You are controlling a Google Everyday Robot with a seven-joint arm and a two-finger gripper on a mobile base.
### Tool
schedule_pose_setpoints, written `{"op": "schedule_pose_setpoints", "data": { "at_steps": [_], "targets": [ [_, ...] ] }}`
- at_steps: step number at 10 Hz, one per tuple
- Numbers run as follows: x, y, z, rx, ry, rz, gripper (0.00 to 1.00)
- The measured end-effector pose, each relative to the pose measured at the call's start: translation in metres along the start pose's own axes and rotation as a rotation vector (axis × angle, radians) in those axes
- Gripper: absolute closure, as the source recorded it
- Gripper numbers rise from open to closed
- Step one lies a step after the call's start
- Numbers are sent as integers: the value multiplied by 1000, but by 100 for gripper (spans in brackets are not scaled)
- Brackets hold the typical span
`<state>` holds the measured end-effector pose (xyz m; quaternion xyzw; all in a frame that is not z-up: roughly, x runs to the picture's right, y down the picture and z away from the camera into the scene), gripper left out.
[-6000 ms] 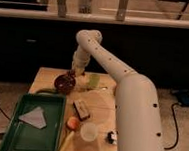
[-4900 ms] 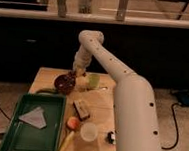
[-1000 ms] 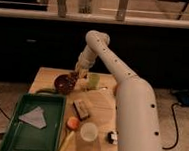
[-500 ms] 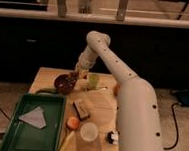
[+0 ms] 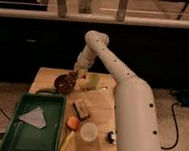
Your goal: Place grapes in purple bowl
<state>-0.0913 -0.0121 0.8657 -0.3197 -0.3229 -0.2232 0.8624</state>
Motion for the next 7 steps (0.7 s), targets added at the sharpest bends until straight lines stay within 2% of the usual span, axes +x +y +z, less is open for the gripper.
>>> {"op": "schedule_pose_setpoints", "data": {
  "at_steps": [4,7],
  "targets": [
    [-9,-9,13,-28,4,-34,98],
    [-14,-16,22,-25,17,-54,98]
  ]
}}
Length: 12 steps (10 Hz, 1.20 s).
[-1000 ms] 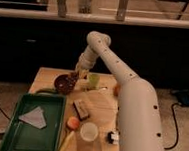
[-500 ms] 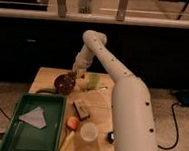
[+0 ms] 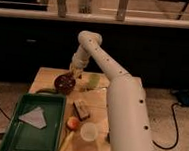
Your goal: Place grapes in purple bowl
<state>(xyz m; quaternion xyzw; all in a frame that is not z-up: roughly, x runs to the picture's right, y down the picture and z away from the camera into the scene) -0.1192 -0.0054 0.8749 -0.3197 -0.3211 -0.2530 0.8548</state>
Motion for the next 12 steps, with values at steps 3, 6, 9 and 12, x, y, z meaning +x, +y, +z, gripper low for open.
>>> {"op": "schedule_pose_setpoints", "data": {
  "at_steps": [3,6,9,12],
  "targets": [
    [-4,-5,7,2,11,-16,97],
    [-8,-9,11,6,19,-35,74],
    [-11,-11,14,7,22,-49,44],
    [-11,-11,14,9,24,-56,20]
  ]
}}
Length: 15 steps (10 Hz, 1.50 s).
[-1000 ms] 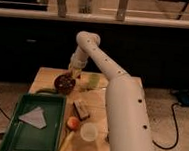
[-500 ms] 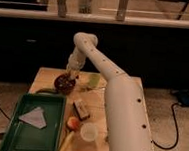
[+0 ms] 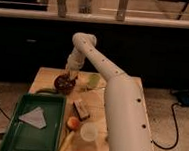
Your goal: Place grapes in purple bowl
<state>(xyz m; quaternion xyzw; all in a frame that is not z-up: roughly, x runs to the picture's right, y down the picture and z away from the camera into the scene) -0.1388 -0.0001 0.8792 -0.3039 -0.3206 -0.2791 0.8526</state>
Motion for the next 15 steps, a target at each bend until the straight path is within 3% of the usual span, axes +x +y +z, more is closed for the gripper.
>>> {"op": "schedule_pose_setpoints", "data": {
  "at_steps": [15],
  "targets": [
    [5,8,-2,-12,-1,-13,20]
  ]
}}
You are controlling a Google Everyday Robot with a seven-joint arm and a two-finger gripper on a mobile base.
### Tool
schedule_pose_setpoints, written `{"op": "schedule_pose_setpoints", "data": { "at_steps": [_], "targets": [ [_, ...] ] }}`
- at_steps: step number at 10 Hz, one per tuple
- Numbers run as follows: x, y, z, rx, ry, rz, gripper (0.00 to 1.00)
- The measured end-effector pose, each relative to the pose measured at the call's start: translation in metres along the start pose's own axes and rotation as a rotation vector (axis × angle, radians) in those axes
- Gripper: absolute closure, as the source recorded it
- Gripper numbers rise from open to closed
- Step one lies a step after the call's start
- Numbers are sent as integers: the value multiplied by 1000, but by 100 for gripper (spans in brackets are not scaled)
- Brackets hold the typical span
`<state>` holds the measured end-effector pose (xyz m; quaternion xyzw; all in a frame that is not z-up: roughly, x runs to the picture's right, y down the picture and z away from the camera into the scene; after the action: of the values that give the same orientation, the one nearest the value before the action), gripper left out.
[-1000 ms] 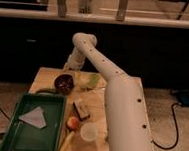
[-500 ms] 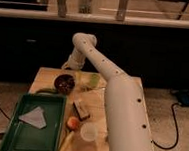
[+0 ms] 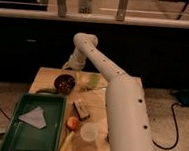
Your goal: Place grapes in purple bowl
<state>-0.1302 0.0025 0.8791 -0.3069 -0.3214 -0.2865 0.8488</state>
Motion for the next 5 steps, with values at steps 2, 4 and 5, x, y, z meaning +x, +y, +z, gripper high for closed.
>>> {"op": "schedule_pose_setpoints", "data": {
  "at_steps": [2,4,5],
  "targets": [
    [1,2,0,-4,-5,-1,20],
    [1,2,0,-5,-5,-2,20],
    [1,2,0,-5,-5,-2,20]
  ]
}}
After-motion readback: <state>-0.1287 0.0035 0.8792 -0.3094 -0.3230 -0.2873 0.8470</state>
